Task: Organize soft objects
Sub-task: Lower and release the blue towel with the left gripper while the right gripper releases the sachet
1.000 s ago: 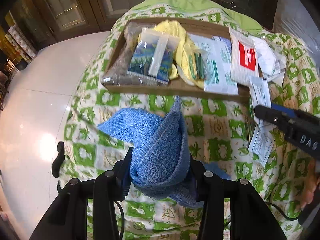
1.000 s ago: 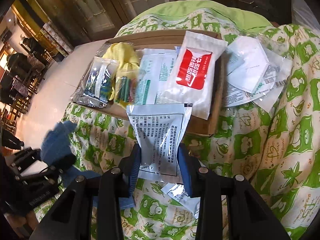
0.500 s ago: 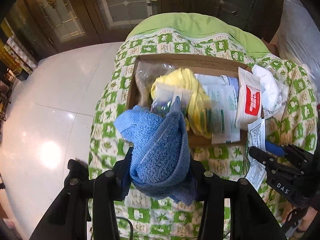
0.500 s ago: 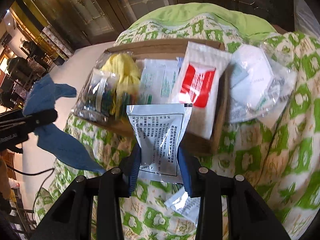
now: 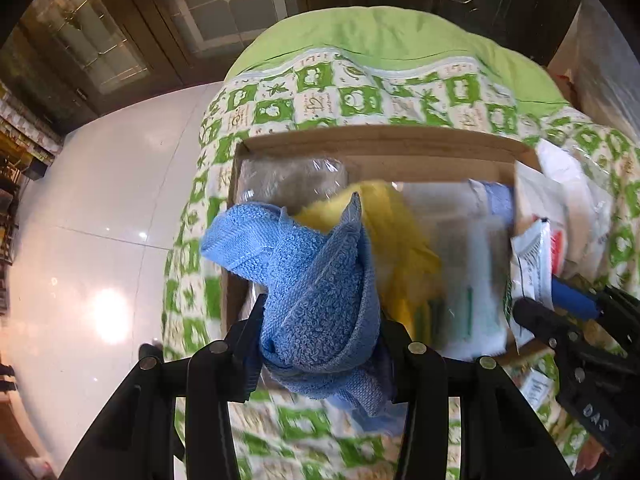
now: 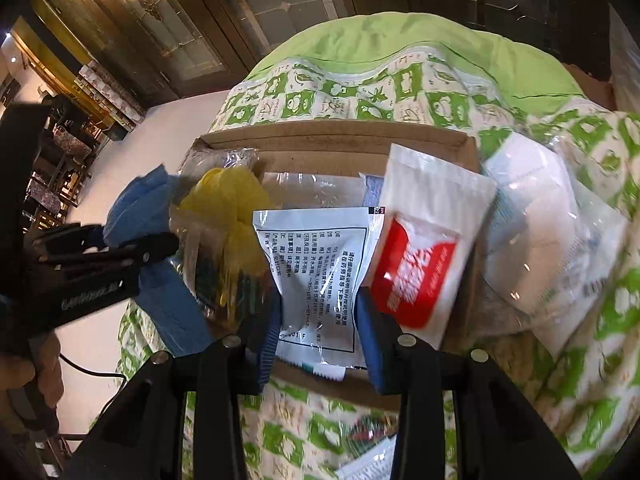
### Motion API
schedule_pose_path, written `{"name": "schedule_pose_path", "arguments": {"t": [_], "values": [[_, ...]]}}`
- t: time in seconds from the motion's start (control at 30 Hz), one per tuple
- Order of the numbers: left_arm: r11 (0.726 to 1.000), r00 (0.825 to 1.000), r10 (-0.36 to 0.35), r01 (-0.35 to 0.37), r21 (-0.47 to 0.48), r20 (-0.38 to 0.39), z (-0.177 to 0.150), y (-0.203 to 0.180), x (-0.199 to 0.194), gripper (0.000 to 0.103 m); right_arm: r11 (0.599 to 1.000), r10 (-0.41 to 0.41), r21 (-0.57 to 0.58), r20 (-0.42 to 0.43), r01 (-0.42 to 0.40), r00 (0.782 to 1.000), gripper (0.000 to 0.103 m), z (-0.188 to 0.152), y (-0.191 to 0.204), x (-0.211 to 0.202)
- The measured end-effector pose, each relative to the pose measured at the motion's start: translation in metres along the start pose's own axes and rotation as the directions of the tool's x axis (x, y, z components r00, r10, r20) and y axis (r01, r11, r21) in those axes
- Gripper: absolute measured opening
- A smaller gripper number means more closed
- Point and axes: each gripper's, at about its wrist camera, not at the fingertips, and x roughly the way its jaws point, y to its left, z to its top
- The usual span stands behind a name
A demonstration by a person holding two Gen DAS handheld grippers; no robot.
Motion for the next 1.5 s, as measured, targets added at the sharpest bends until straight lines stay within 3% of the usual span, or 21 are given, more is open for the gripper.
{"name": "schedule_pose_path", "arguments": {"t": [0.23,0.47,0.8,1.17,1.23,1.37,1.5], "values": [[1.0,1.0,0.025,-0.024,0.013,-0.016,0.034,0.01,0.024,0.048,1.0,-0.019,-0.001,-0.018,0.019,1.0,0.036,0.022,-0.001,0.025],[0.999,0.999,0.028,-0.027,0.02,-0.031,0.046,0.009,0.039,0.049,0.999,-0.047,-0.026,-0.042,0.046,0.998,0.037,0.028,0.004,0.043],[0.999,0.998,0.033,-0.033,0.0,-0.052,0.045,0.015,0.036,0.073,0.998,-0.041,-0.042,-0.036,0.04,0.998,0.053,0.018,0.009,0.038],[1.0,1.0,0.012,-0.012,0.01,-0.018,0.02,0.011,0.004,0.078,1.0,-0.002,0.021,0.02,0.001,1.0,0.062,-0.012,0.0,0.002],[1.0,1.0,0.001,-0.001,0.004,-0.005,0.011,0.013,-0.005,0.08,1.0,-0.003,0.026,0.029,0.002,1.0,0.067,-0.021,-0.002,-0.005],[1.0,1.0,-0.018,0.018,0.004,0.016,-0.014,0.01,-0.023,0.088,0.999,-0.001,0.038,0.024,0.001,1.0,0.067,-0.041,-0.007,-0.015],[1.0,0.999,-0.021,0.021,0.014,0.027,-0.038,0.003,-0.037,0.088,0.999,0.006,0.052,0.015,-0.006,1.0,0.068,-0.062,-0.014,-0.022]]}}
